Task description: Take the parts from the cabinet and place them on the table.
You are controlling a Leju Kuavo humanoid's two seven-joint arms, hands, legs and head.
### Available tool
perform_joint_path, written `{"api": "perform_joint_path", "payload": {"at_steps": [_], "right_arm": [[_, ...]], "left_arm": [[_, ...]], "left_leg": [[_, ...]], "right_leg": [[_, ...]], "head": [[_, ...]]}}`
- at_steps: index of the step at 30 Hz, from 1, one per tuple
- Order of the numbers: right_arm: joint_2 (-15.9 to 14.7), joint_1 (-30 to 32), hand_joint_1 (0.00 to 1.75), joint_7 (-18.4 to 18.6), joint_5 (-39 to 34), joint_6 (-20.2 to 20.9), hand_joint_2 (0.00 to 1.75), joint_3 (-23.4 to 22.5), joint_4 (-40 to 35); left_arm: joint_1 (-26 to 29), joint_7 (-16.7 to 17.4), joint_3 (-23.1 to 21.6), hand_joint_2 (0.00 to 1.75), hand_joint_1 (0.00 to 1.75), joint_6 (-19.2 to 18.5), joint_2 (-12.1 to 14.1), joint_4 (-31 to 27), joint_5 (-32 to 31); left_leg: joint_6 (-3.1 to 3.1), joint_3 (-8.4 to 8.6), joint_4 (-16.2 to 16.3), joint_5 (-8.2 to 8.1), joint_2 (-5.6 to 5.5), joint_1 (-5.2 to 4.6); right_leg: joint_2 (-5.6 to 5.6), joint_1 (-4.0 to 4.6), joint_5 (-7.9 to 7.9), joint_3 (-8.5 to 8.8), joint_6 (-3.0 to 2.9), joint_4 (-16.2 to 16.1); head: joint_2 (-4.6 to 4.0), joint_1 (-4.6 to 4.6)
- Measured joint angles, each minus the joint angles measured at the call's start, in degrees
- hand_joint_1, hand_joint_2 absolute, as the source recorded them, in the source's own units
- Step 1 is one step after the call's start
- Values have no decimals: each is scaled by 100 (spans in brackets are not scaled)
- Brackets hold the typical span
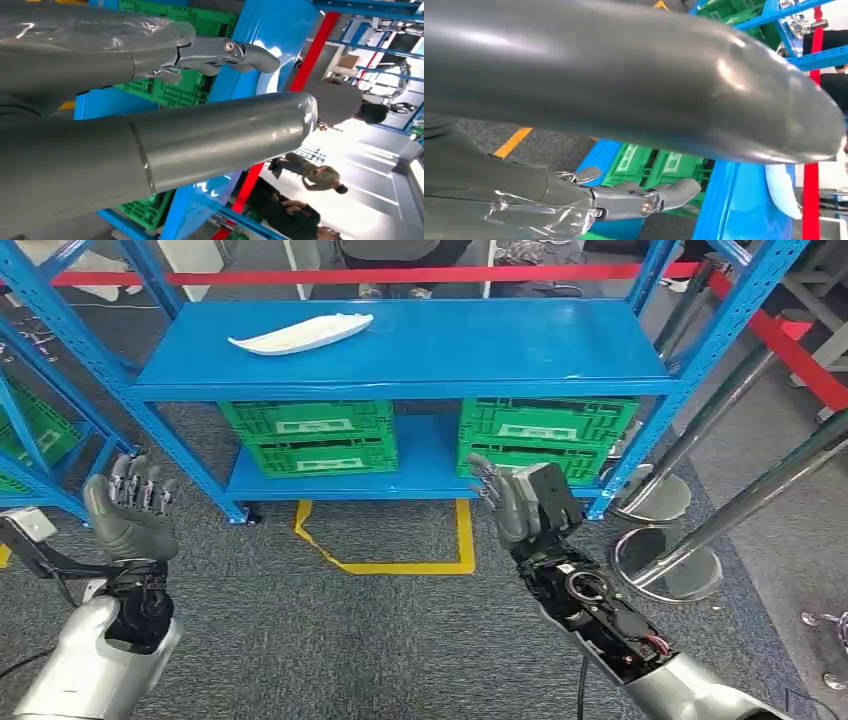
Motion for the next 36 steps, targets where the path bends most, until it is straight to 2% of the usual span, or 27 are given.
{"api": "perform_joint_path", "payload": {"at_steps": [3, 4, 11, 12, 13, 14, 16, 17, 18, 19, 20, 21, 22, 23, 24, 25, 26, 28, 29, 31, 32, 33, 34, 35, 36], "right_arm": [[0, 20, 0, 0, 0, 2, 0, -2, 0], [0, 27, 0, 0, 0, 2, 0, -2, 0], [0, 30, 0, -11, -74, 15, 0, -2, 0], [-2, 34, 0, -15, -74, 17, 0, -9, -11], [-2, 31, 0, -28, -74, 22, 0, -13, -9], [-2, 12, 0, -28, -74, 37, 0, -13, -7], [-2, 16, 0, -31, -74, 68, 0, -13, 2], [0, 25, 0, -26, -74, 74, 0, -4, 7], [0, 30, 0, -11, -74, 76, 0, 0, 13], [-2, 30, 0, -2, -74, 74, 0, -2, 15], [-2, 25, 0, 2, -74, 63, 0, -4, 15], [-2, 22, 0, 7, -77, 50, 0, -9, 15], [-2, 20, 0, 11, -77, 50, 0, -7, 15], [-2, 17, 0, 20, -85, 44, 0, 2, 24], [0, 17, 0, 24, -94, 42, 0, 7, 26], [0, 36, 0, 20, -94, 37, 0, 9, 24], [0, 41, 0, 20, -94, 35, 0, 9, 26], [-7, 25, 0, 15, -94, 24, 0, -2, 22], [-7, -1, 0, 11, -94, 20, 0, -7, 22], [-4, 1, 0, 13, -94, 33, 0, 9, 24], [-4, 7, 0, 17, -94, 35, 0, 11, 26], [-4, 14, 0, 18, -94, 33, 0, 9, 28], [-4, 17, 0, 18, -94, 33, 0, 7, 31], [-4, 16, 0, 17, -94, 33, 0, 9, 33], [-4, 15, 0, 17, -94, 33, 0, 9, 33]], "left_arm": [[-19, -24, -4, 0, 0, 0, -4, 37, 4], [-21, -29, -4, 0, 0, 0, -2, 48, 9], [-73, -129, -26, 0, 0, -22, -7, 136, 26], [-78, -146, -28, 0, 0, -22, -26, 136, 41], [-78, -164, -28, 0, 0, -20, -28, 138, 57], [-80, -168, -28, 0, 0, -15, -28, 140, 72], [-58, -166, -31, 0, 0, 20, -28, 153, 90], [-44, -164, -31, 0, 0, 26, -28, 155, 101], [-29, -162, -31, 0, 0, 33, -33, 158, 101], [-18, -160, -31, 0, 0, 33, -33, 157, 101], [-16, -160, -31, 0, 0, 35, -35, 157, 101], [-17, -160, -31, 0, 0, 35, -35, 157, 101], [-18, -160, -31, 0, 0, 35, -33, 157, 101], [-24, -160, -31, 0, 0, 39, -28, 160, 101], [-19, -147, -33, 0, 0, 46, -28, 157, 98], [-13, -144, -35, 0, 0, 46, -31, 160, 101], [-11, -144, -35, 0, 0, 48, -33, 160, 101], [-19, -149, -35, 0, 0, 48, -28, 155, 101], [-29, -149, -35, 0, 0, 48, -26, 155, 101], [-21, -147, -35, 0, 0, 48, -26, 155, 101], [-7, -147, -37, 0, 0, 50, -20, 160, 101], [6, -147, -39, 0, 0, 52, -15, 166, 101], [17, -147, -39, 0, 0, 52, -9, 171, 101], [17, -147, -39, 0, 0, 52, 0, 171, 101], [11, -147, -39, 0, 0, 52, 7, 171, 101]], "left_leg": [[0, 0, 0, 0, 0, 0], [19, -5, 23, -13, -3, -32], [82, 5, 3, -32, 3, -52], [112, 79, -99, 9, 30, 26], [120, 139, -158, 12, 48, 33], [149, 176, -172, 1, 67, 41], [164, 211, -171, -26, 96, 41], [158, 219, -167, -45, 101, 44], [141, 235, -160, -64, 103, 58], [113, 260, -149, -92, 103, 78], [79, 292, -130, -128, 101, 106], [36, 329, -97, -178, 99, 141], [-15, 353, -54, -233, 98, 157], [-60, 322, -20, -256, 85, 102], [-89, 295, -15, -246, 87, 100], [-112, 297, -19, -245, 98, 98], [-134, 313, -36, -250, 110, 113], [-212, 313, 65, -343, 102, 139], [-221, 147, 392, -477, 95, 146], [-236, -434, 1359, -790, 80, 139], [-237, -699, 1724, -851, 79, 139], [-221, -870, 1863, -789, 79, 139], [-197, -885, 1709, -576, 78, 138], [-163, -784, 1361, -306, 76, 133], [-109, -582, 843, 8, 69, 122]], "right_leg": [[0, 0, 0, 0, 0, 0], [1, -10, 4, 2, 10, -8], [21, -33, -5, 19, 85, -44], [4, 3, -26, 21, 110, -34], [-86, -7, -91, -33, 144, 72], [-126, -22, -280, -174, 161, 402], [-152, -83, -669, -683, 218, 1416], [-162, -114, -742, -888, 246, 1760], [-175, -149, -682, -970, 273, 1842], [-189, -176, -476, -896, 305, 1617], [-201, -199, -199, -701, 330, 1187], [-226, -223, 108, -440, 361, 622], [-279, -246, 228, -248, 416, 168], [-263, -180, 114, -174, 414, 92], [-246, -205, 86, -132, 313, 107], [-234, -187, 74, -154, 281, 116], [-215, -167, 53, -160, 238, 125], [-193, -196, 36, -75, 137, 89], [-187, -195, 15, -57, 103, 86], [-170, -183, -14, -33, 59, 86], [-161, -167, -32, -22, 36, 87], [-147, -153, -55, 0, 26, 87], [-127, -144, -83, 32, 26, 87], [-108, -135, -112, 71, 24, 87], [-88, -126, -148, 123, 34, 86]], "head": [[0, 0], [0, -4], [0, -41], [0, -46], [0, -14], [0, 17], [0, 33], [0, 33], [0, 37], [0, 46], [0, 55], [0, 72], [0, 99], [0, 142], [0, 103], [0, 50], [0, 57], [0, 50], [0, 26], [0, -57], [0, -63], [0, -72], [0, -70], [0, -74], [0, -79]]}}
